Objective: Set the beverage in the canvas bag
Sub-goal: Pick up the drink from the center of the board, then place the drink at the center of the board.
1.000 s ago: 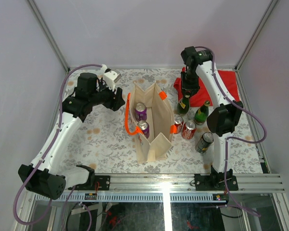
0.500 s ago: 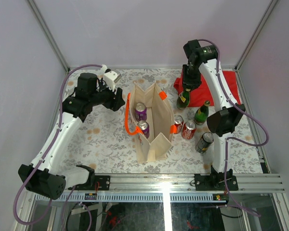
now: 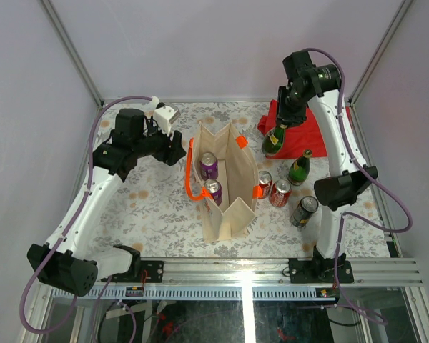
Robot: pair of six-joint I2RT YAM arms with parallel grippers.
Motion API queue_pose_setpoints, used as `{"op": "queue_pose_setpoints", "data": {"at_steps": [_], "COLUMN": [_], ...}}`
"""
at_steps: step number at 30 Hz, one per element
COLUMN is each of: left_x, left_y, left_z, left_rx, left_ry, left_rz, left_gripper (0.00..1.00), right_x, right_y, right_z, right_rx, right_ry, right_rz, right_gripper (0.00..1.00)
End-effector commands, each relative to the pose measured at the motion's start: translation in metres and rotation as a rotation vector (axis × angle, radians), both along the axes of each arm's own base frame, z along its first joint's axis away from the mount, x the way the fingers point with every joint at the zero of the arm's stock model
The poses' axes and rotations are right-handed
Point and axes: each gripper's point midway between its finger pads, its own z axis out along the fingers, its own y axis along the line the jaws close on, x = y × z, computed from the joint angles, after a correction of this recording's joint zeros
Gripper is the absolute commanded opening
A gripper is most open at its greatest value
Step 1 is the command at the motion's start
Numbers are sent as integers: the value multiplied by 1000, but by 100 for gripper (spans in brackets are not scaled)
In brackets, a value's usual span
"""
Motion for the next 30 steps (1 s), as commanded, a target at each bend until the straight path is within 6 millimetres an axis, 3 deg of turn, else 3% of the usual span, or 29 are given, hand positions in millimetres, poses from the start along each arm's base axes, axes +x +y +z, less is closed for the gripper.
{"op": "queue_pose_setpoints", "data": {"at_steps": [1,11,17,22,25,30], "left_x": [1,2,11,21,25,21], "left_y": [-3,-7,-23,-57,-85,-135], "left_z": [3,7,30,61,77,75], "left_rx": [-7,-23,-68,-90,-113,-128], "left_ry": [-30,-31,-98,-252,-324,-409], "left_rz": [-25,-33,-84,-187,-255,-388], "left_gripper": [60,60,60,62,70,77], "right_x": [0,-1,2,5,6,9], "right_y": [12,15,17,18,19,20], "right_z": [57,53,47,51,51,53], "right_rx": [105,120,119,124,131,138], "right_ry": [-194,-184,-175,-189,-191,-207], "right_rz": [16,26,31,28,28,23], "right_gripper": [0,0,0,0,0,0]}}
